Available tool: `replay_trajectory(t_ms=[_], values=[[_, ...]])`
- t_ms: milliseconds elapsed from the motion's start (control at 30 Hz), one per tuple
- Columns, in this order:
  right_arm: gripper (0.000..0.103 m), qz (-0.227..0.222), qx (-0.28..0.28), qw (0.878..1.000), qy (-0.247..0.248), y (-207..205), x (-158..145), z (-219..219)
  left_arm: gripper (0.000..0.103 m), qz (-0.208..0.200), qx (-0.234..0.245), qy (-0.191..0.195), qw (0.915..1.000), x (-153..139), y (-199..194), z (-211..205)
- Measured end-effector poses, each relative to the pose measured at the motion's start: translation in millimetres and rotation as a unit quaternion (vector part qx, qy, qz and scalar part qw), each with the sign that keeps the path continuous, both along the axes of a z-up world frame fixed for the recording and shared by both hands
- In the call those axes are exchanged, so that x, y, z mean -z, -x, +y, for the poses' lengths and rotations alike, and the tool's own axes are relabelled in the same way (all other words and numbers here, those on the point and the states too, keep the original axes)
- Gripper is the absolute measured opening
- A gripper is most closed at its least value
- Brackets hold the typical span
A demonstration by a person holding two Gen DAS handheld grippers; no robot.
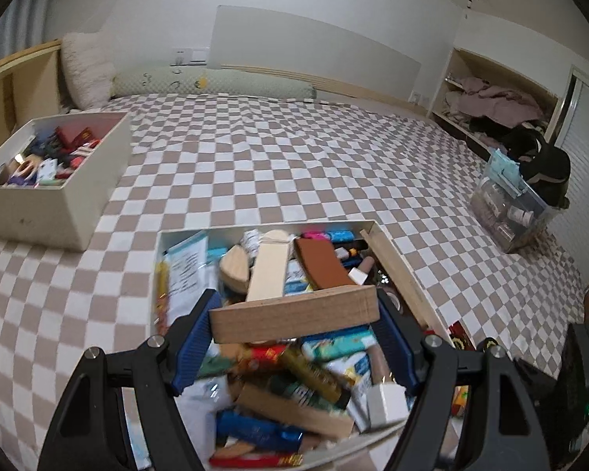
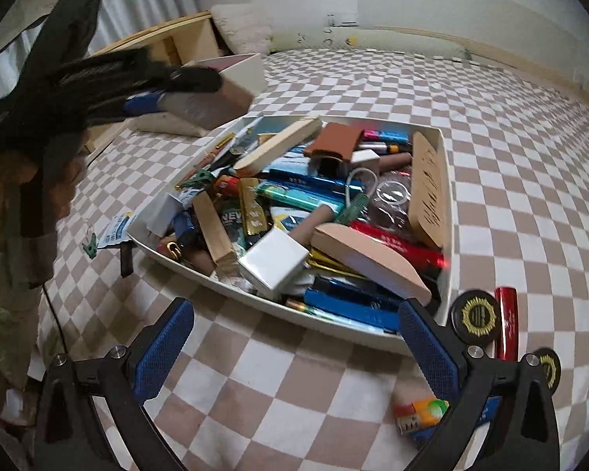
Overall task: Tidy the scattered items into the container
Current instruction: 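Lower the carved plaque into the tray and open the left tool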
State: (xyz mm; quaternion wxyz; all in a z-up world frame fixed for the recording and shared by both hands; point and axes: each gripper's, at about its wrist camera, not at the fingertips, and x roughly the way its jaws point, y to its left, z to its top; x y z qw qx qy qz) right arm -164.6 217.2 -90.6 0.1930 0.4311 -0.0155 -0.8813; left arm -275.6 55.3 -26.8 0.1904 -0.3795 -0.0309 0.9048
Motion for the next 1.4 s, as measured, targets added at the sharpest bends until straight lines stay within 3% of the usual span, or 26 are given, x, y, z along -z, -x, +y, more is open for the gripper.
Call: replay_trajectory(t_ms=[333,667,967,1100,1400], values=[[0.103,-0.006,0.033,0.999,0.012,-0.4,3.0,17.4,0.076,-0.006,0.029,0.001,0.9996,0.6,57.3,62.3],[0.103,-0.007,0.044,0.999,0.025,-2.1,6.7,28.9,0.076,-0.038,0.037,0.051,0.9972,36.8,102.4,115.2],[0.103,-0.008,0.051,0.998,0.028,-3.6,7.1,31.2,0.077,-0.040,0.033,0.065,0.9965,54.5,100.7,128.4],[0.103,-0.005,0.051,0.998,0.030,-4.7,4.9,30.0,0.096,-0.077,0.059,0.043,0.9943,62.5,91.2,125.8],[0.103,0.001,0.052,0.998,0.035,-7.4,-2.4,29.2,0.096,-0.068,0.055,0.032,0.9957,44.7,57.6,94.9]])
